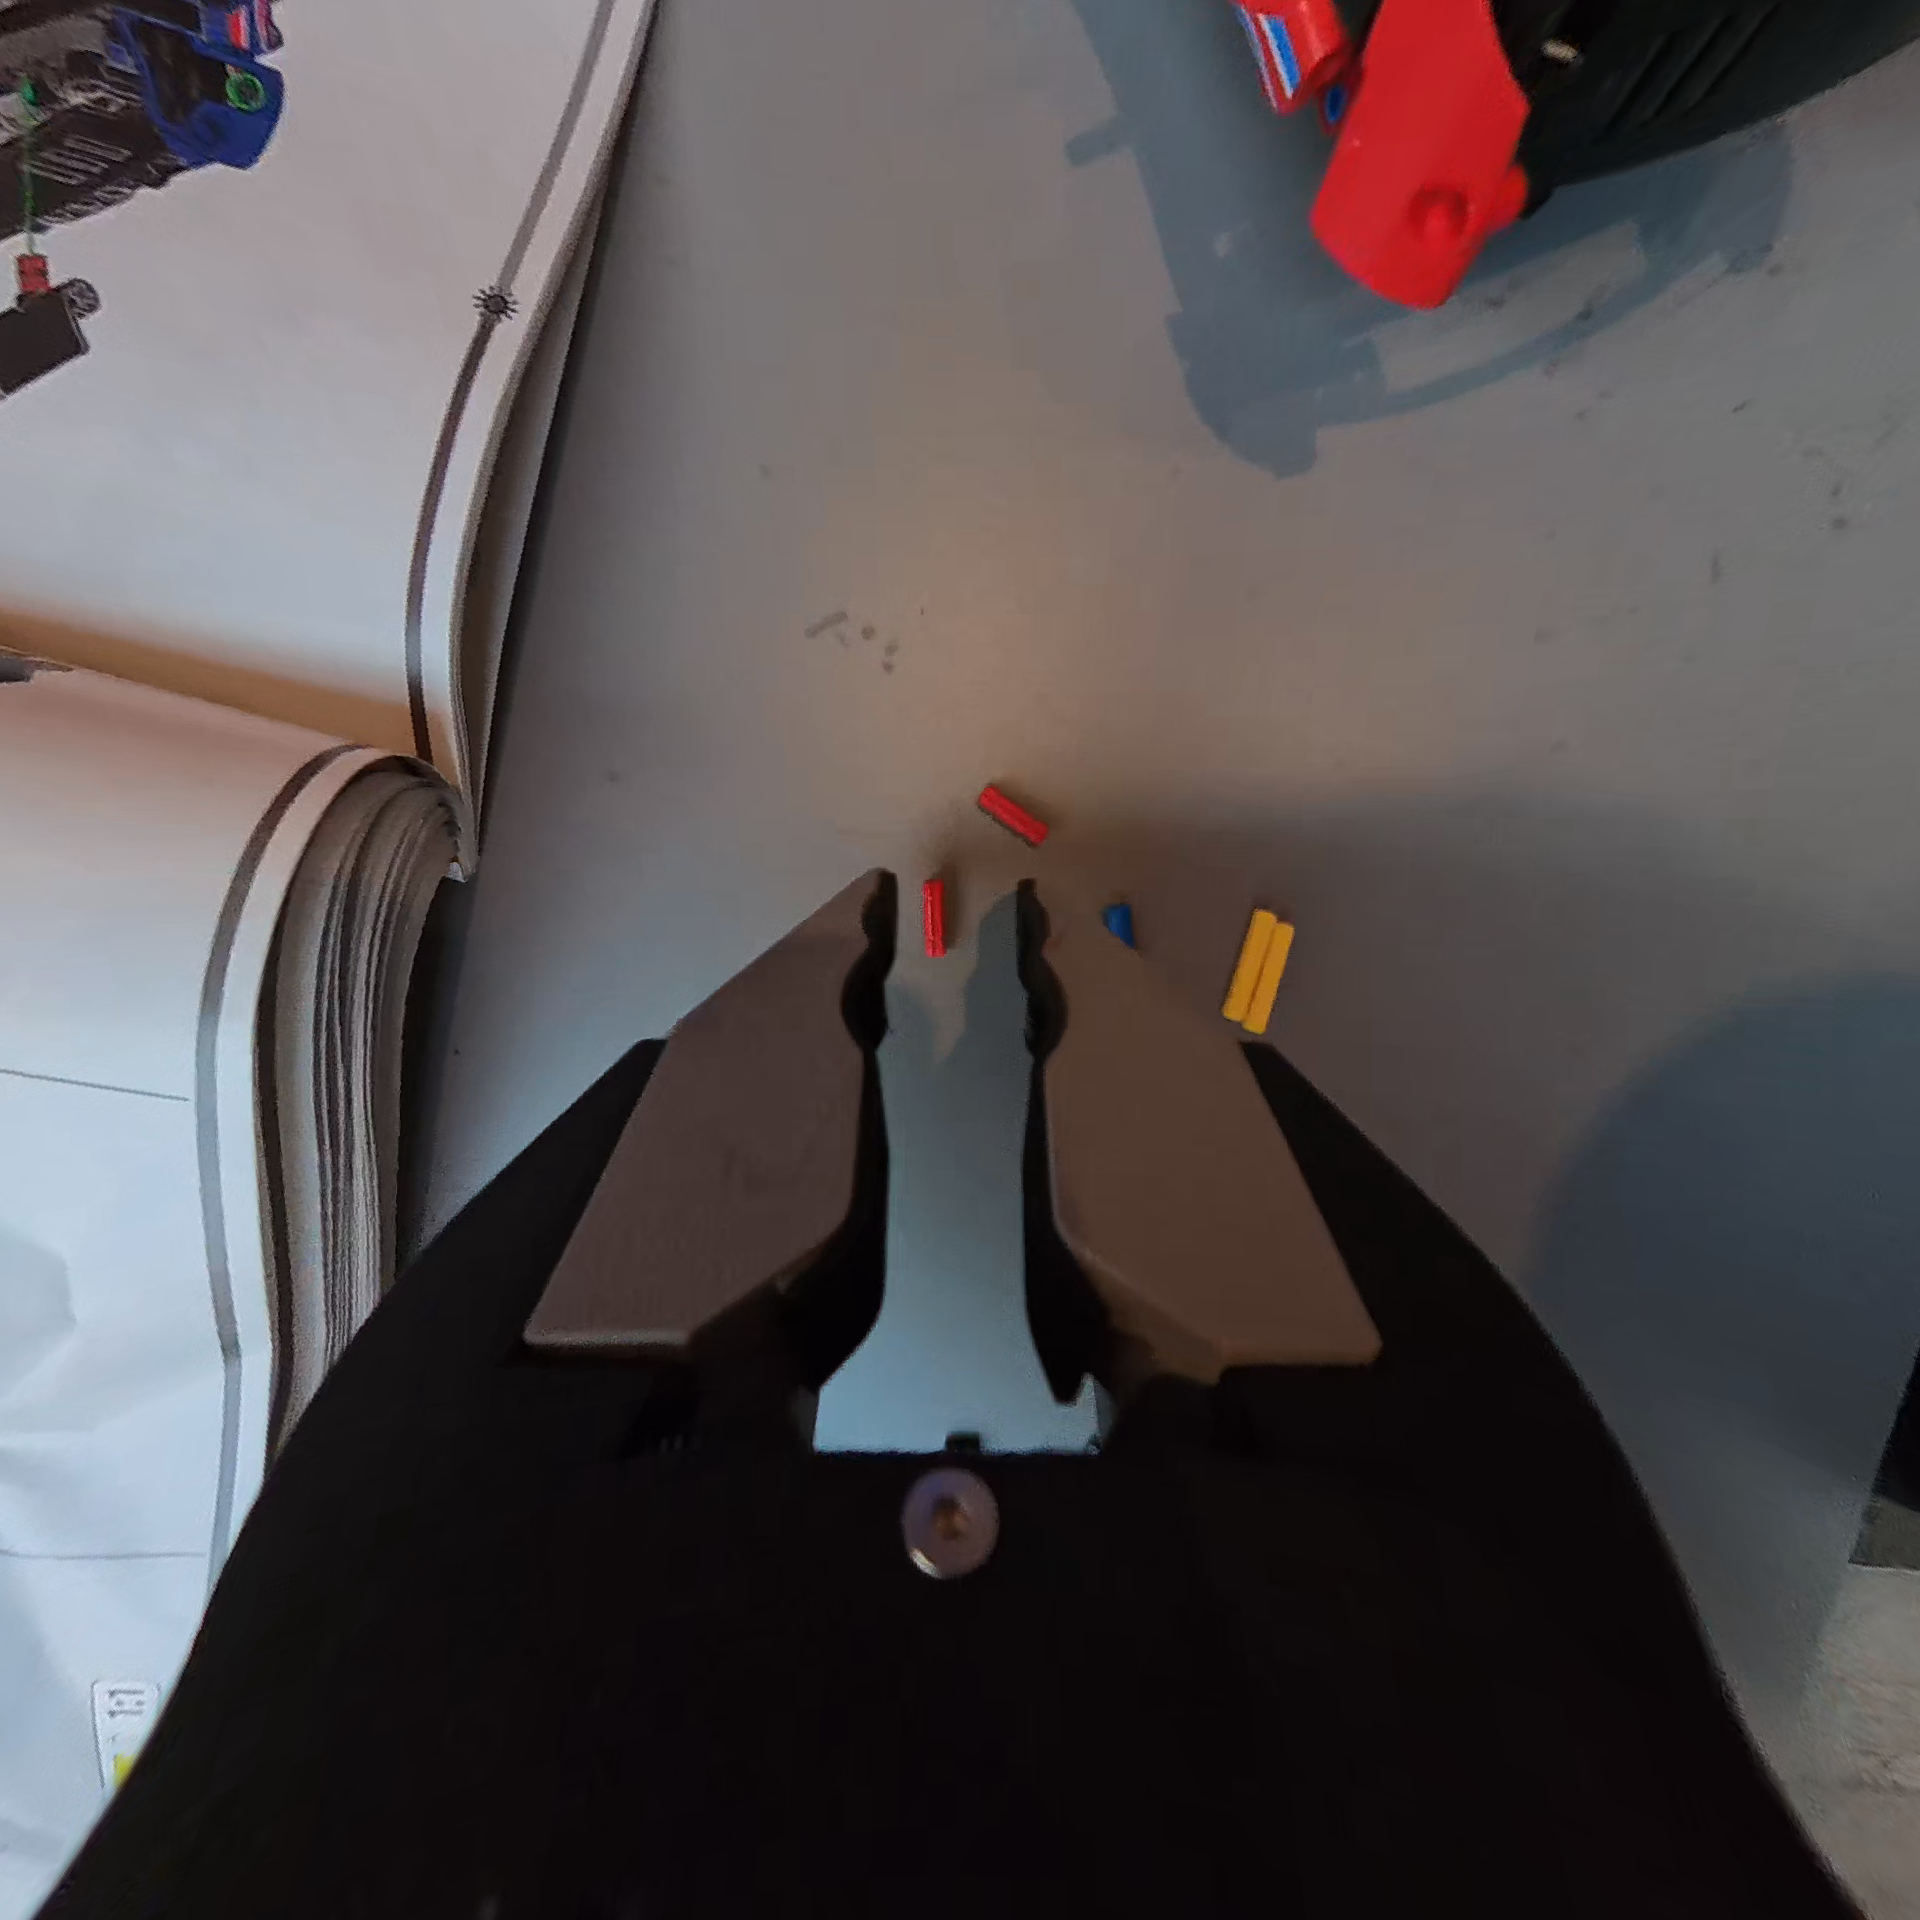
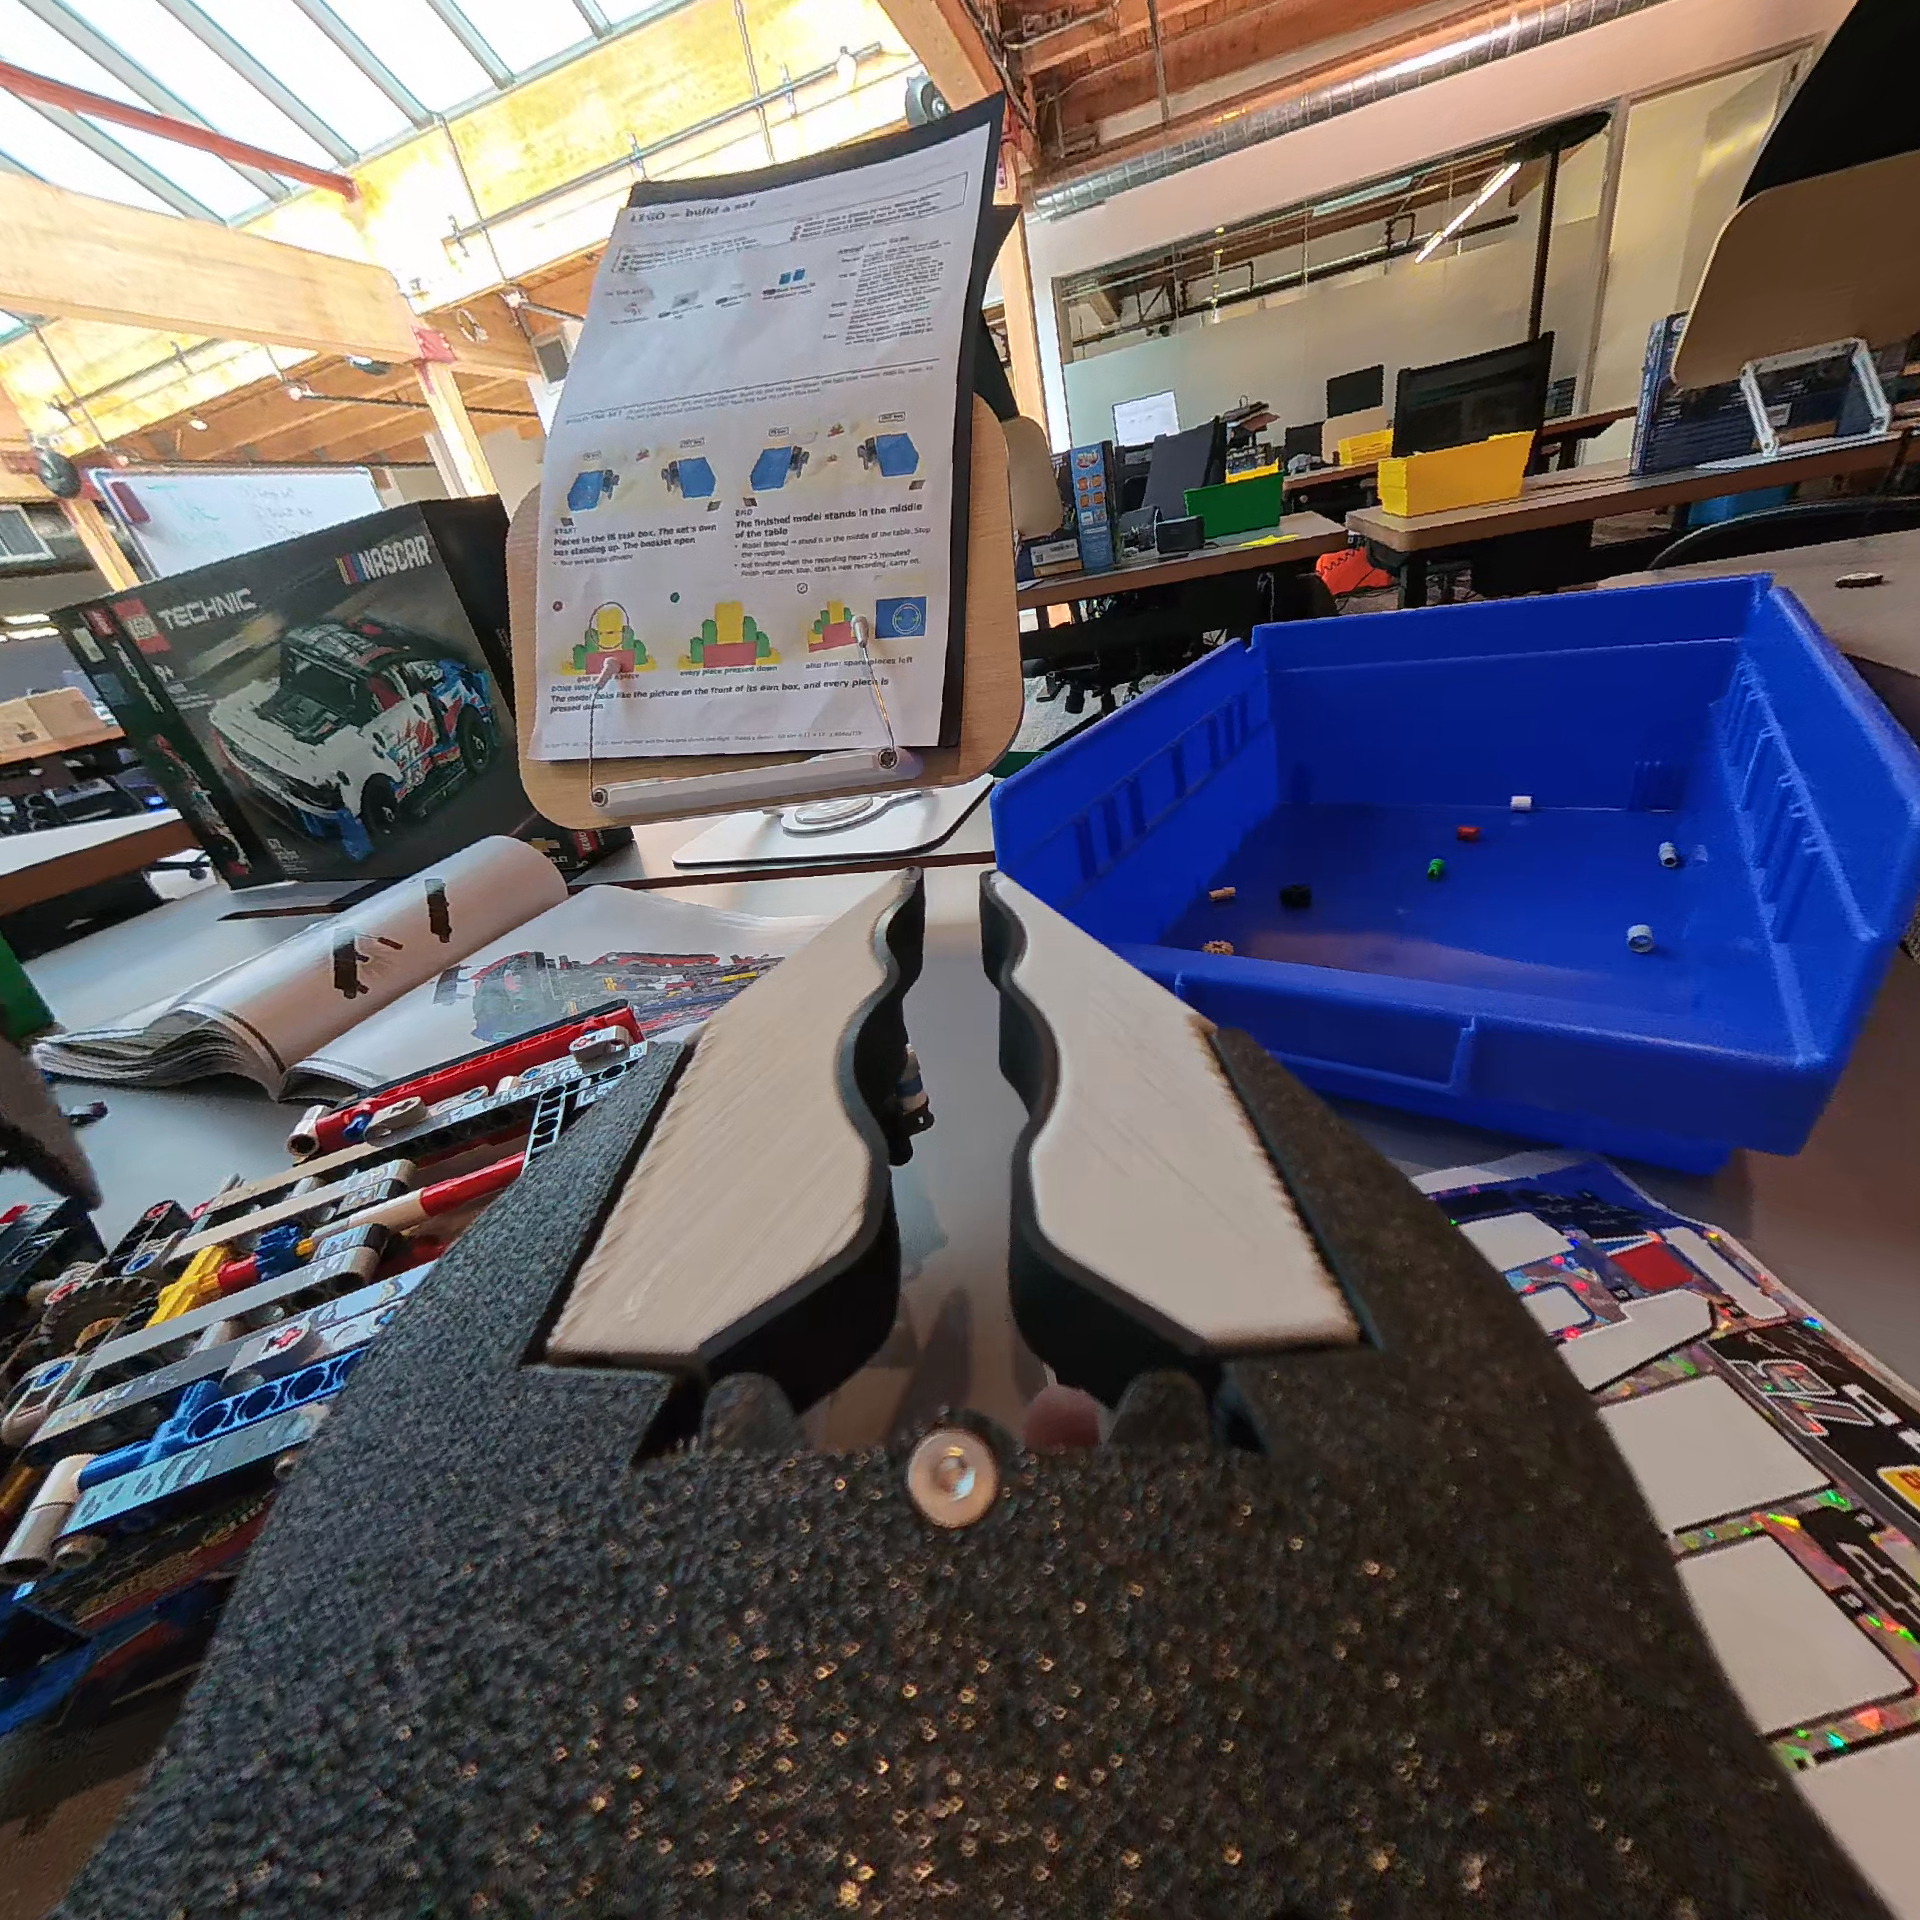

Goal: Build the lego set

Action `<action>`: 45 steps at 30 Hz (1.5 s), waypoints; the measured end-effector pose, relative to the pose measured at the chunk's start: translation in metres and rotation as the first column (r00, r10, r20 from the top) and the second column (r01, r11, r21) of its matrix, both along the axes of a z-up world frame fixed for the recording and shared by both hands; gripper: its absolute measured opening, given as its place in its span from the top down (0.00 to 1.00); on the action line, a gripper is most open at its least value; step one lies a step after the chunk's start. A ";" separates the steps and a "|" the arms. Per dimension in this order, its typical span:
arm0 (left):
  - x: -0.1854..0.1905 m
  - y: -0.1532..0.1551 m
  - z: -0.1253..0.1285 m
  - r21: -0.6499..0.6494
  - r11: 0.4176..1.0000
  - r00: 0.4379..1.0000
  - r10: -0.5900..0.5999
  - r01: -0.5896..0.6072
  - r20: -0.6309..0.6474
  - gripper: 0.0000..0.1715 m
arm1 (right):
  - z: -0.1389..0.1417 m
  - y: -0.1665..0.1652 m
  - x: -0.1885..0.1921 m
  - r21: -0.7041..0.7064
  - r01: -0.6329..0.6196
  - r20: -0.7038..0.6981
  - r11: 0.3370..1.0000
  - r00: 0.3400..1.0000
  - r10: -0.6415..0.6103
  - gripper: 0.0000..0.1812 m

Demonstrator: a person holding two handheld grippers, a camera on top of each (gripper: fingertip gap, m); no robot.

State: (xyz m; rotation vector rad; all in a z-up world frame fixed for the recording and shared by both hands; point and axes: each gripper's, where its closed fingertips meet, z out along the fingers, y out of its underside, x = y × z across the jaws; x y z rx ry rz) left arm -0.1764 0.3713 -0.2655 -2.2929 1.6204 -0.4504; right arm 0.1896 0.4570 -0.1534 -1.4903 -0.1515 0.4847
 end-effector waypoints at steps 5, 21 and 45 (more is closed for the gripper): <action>0.008 0.017 0.003 0.040 0.985 0.985 0.171 -0.169 -0.038 0.65 | 0.000 0.000 0.000 -0.001 -0.001 0.001 1.000 1.000 0.001 0.94; -0.011 0.019 -0.011 0.050 0.980 0.972 0.197 -0.192 -0.129 0.66 | 0.000 -0.001 -0.003 -0.001 -0.013 -0.006 1.000 1.000 0.013 0.95; -0.126 0.006 0.101 0.366 0.735 0.743 0.274 -0.571 0.611 0.57 | -0.007 0.004 -0.022 -0.003 -0.015 0.152 1.000 0.988 0.016 0.88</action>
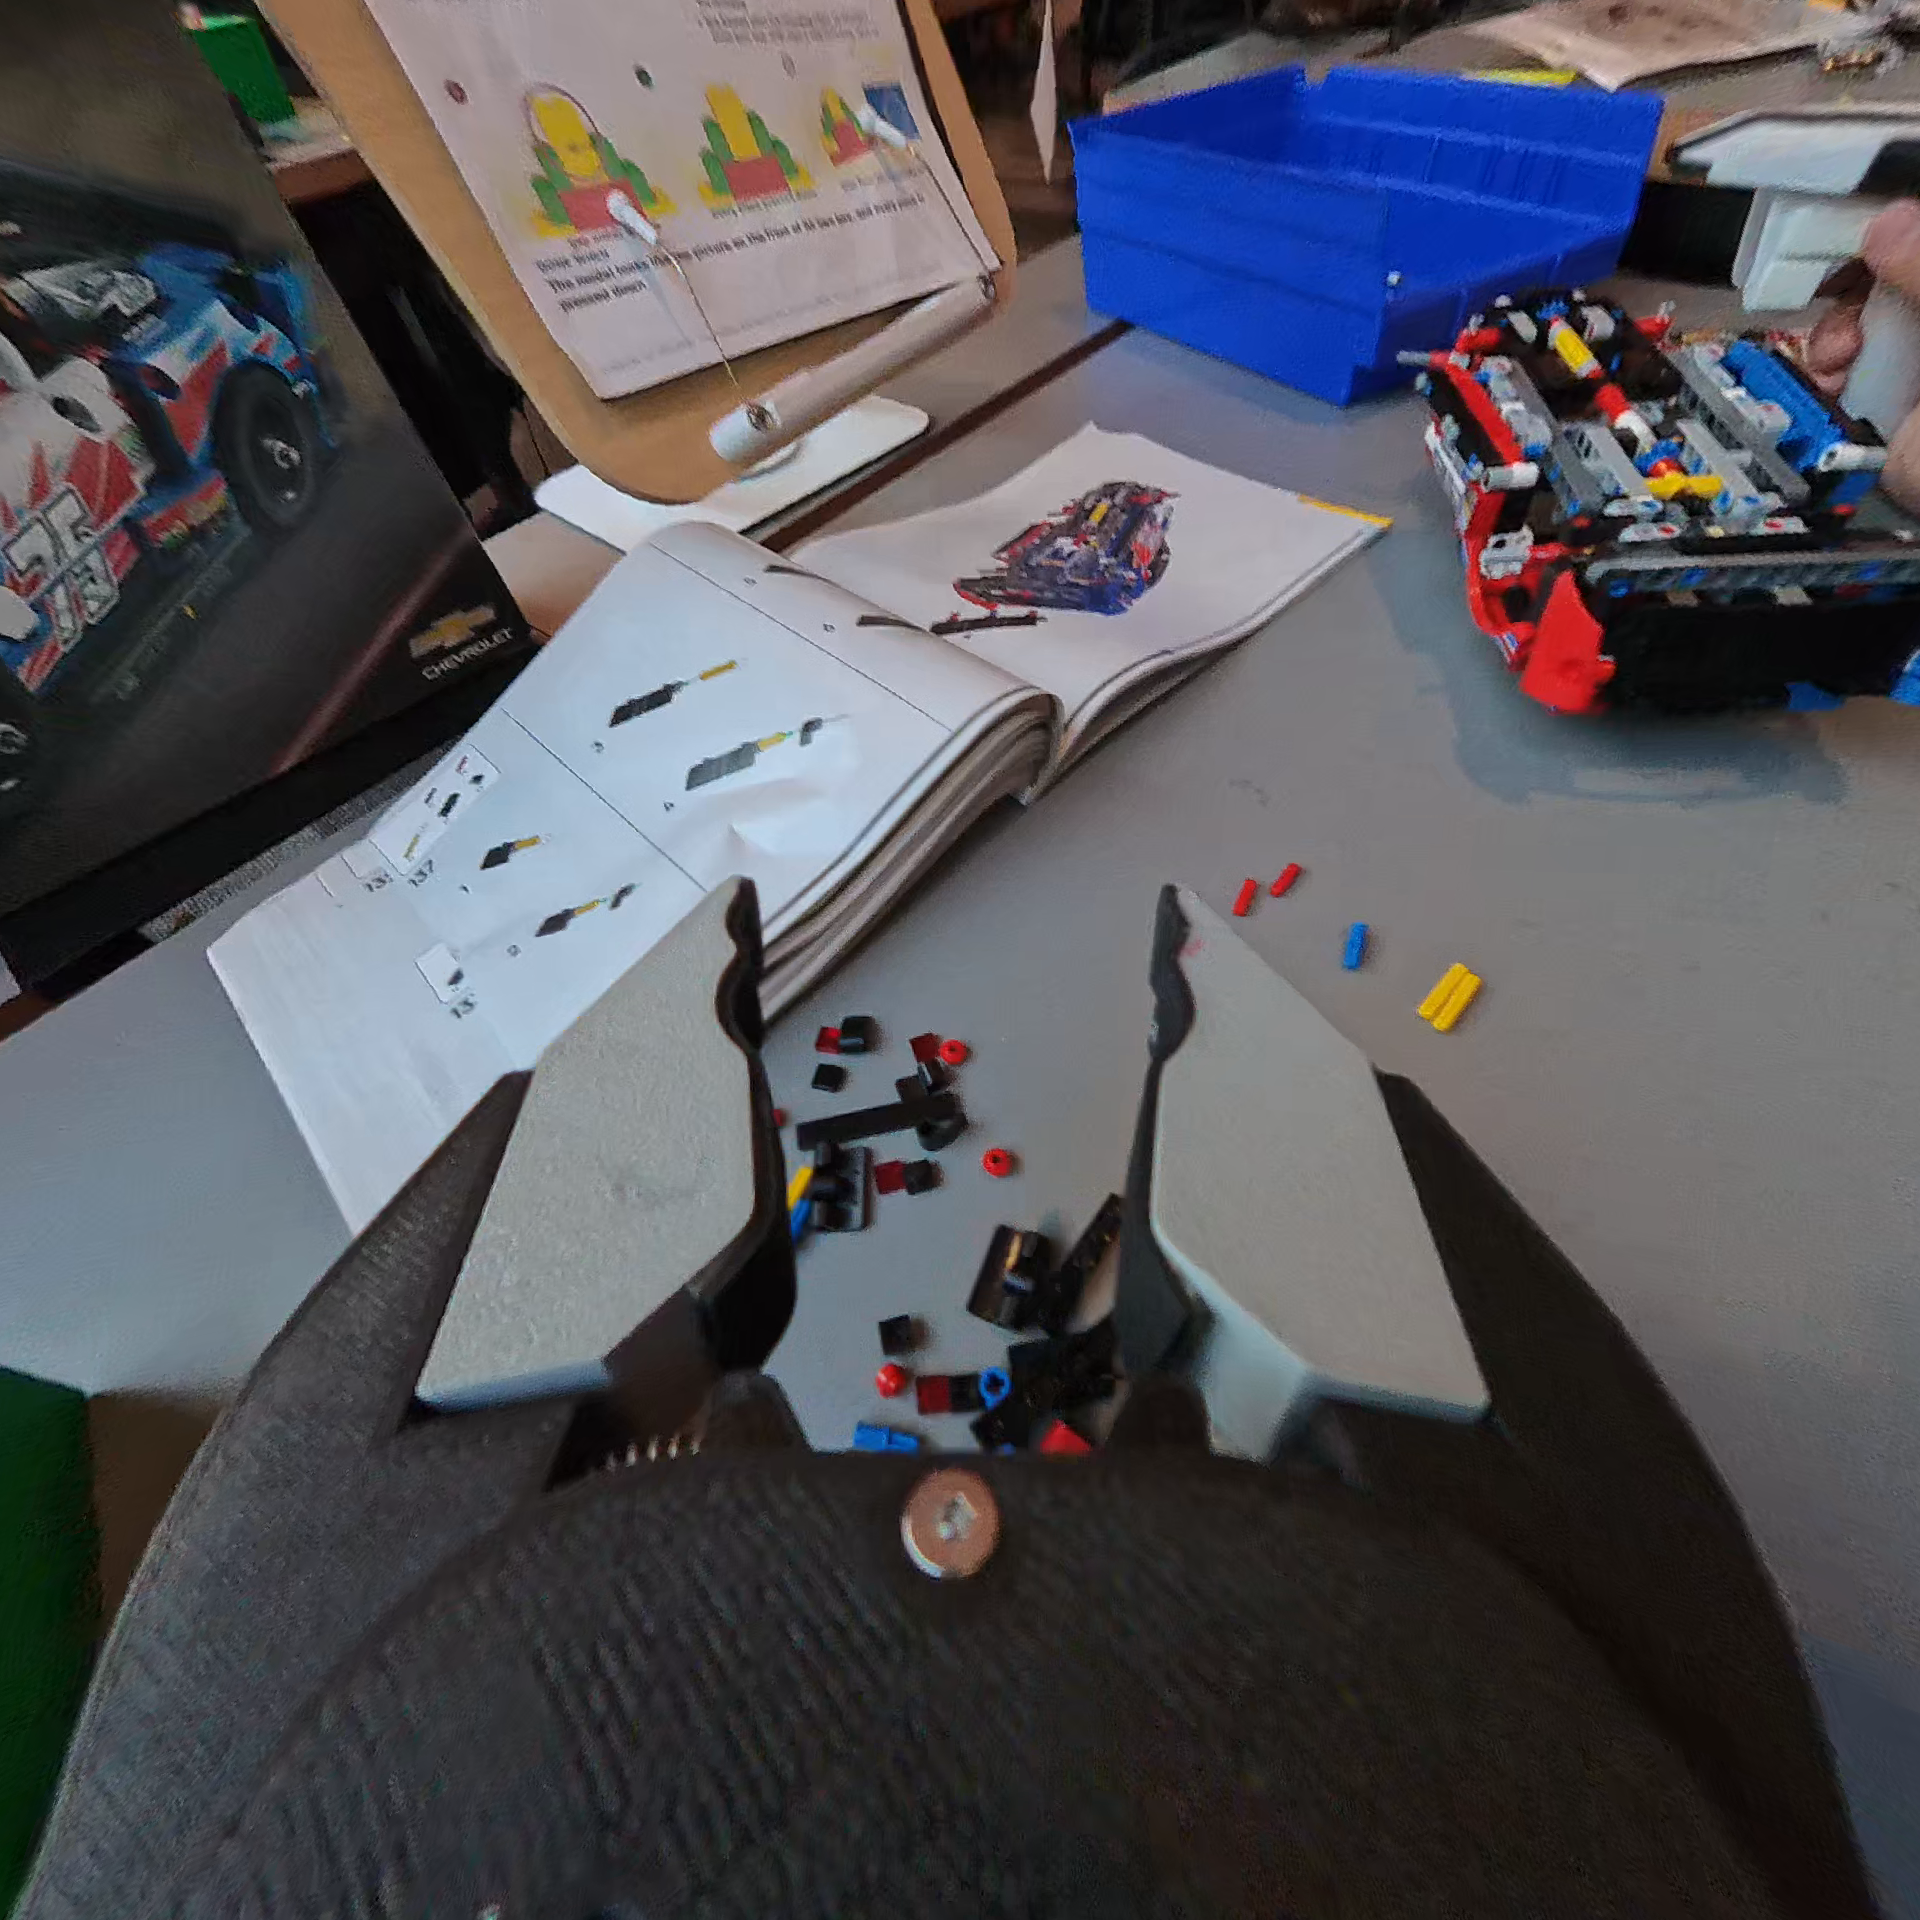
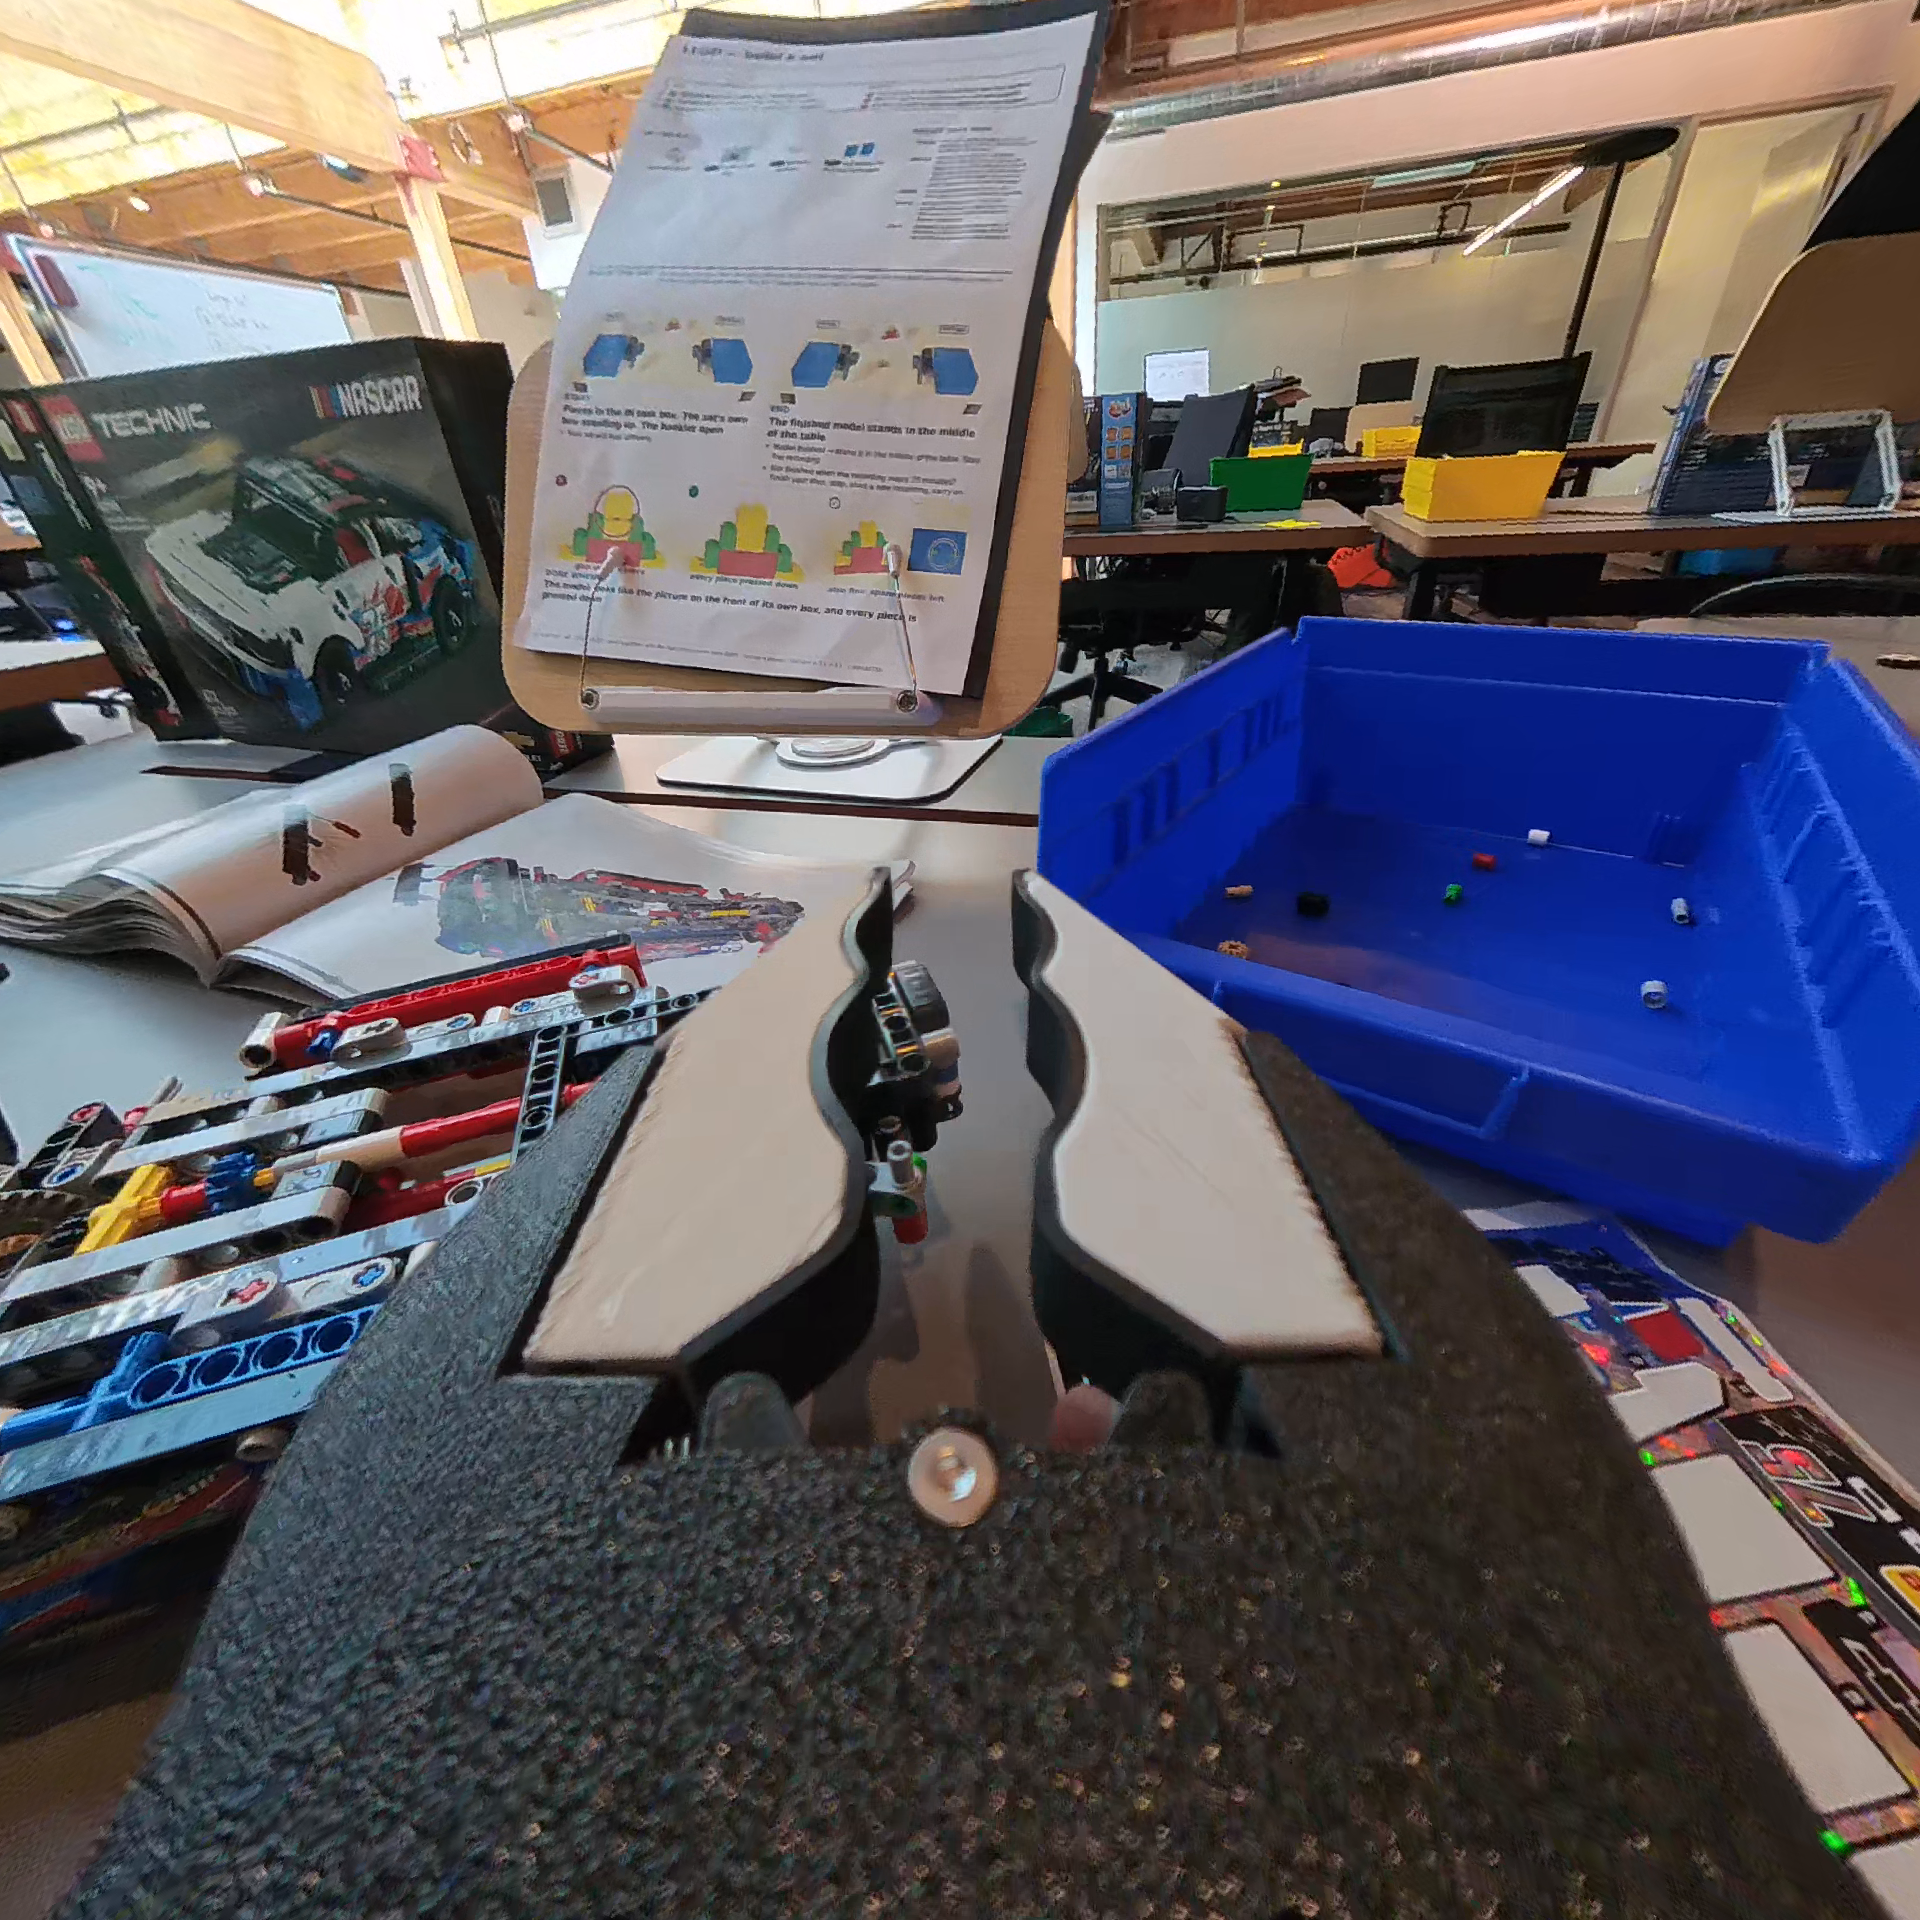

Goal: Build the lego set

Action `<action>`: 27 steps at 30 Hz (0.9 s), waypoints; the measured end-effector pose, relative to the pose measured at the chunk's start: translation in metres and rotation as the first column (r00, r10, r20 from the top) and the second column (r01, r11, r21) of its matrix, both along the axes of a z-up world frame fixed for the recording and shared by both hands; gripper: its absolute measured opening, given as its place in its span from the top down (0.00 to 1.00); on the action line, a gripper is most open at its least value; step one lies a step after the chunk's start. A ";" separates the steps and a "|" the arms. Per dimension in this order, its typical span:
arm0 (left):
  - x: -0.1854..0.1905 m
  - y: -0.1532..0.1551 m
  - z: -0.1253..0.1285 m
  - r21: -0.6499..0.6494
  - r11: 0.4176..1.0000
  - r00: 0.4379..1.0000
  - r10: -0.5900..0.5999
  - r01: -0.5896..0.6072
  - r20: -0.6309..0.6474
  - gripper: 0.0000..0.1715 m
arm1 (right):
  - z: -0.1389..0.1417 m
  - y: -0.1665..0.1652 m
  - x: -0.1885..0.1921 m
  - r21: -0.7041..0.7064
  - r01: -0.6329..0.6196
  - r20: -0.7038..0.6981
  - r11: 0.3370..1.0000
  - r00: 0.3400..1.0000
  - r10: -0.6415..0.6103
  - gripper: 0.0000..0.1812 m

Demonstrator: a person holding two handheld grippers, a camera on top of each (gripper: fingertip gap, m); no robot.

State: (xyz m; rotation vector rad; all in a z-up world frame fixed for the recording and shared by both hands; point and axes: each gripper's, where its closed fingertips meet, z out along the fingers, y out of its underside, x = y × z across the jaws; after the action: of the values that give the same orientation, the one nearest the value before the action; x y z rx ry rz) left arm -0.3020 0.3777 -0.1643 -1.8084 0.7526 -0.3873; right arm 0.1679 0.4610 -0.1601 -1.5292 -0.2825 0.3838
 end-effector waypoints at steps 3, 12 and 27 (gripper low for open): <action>-0.011 0.012 0.004 0.010 1.000 0.999 0.013 -0.013 0.053 0.57 | -0.003 0.002 -0.003 -0.013 0.013 0.039 1.000 0.999 -0.013 0.86; -0.047 0.016 -0.012 -0.031 0.984 0.984 0.177 -0.178 -0.010 0.72 | -0.006 0.006 0.001 -0.030 0.042 0.037 0.999 0.998 -0.041 0.83; -0.088 0.027 -0.006 -0.037 0.943 0.940 0.333 -0.331 0.081 0.89 | -0.006 0.009 0.004 -0.048 0.031 -0.002 0.998 1.000 -0.031 0.78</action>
State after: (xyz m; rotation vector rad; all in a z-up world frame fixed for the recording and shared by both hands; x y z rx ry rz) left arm -0.3904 0.4049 -0.1704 -1.8865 0.3730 -0.2487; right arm 0.1720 0.4696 -0.1659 -1.5785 -0.2489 0.3701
